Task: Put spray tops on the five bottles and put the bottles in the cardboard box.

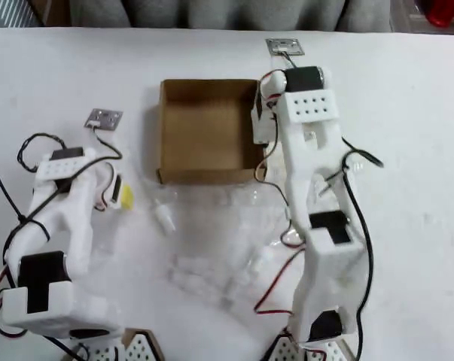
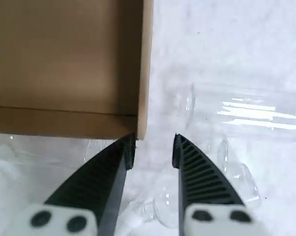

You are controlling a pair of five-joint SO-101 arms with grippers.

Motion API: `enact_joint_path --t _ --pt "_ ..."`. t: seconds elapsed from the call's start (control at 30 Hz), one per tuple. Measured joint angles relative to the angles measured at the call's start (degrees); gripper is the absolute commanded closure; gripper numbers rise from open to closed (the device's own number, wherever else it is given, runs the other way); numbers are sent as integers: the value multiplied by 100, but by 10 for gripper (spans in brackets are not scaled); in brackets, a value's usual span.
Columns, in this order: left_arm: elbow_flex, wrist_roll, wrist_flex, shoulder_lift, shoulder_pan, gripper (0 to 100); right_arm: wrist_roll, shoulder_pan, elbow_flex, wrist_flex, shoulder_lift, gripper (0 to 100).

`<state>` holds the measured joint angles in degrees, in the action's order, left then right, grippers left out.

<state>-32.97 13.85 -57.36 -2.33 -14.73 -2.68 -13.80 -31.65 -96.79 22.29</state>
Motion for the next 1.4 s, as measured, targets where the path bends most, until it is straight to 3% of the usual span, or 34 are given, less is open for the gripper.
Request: enact_joint_path --t 0.2,0.3,0.47,0.7,0.9,1.13,1.4 --pt "0 0 0 0 0 969 62 -9 1723 -9 -1662 971" --pt "0 0 0 0 0 969 466 -202 2558 -9 -2488 973" --pt "0 0 0 0 0 968 1371 -1116 3736 -9 -3604 971" --pt "0 0 0 0 0 967 2532 -3024 5301 158 -4193 970" --pt "0 0 0 0 0 965 2576 -4018 6066 774 -4211 885" --pt "0 0 0 0 0 965 2207 -4624 7156 2171 -4220 878" --pt "0 0 0 0 0 965 1547 -4756 7666 3244 -4264 878"
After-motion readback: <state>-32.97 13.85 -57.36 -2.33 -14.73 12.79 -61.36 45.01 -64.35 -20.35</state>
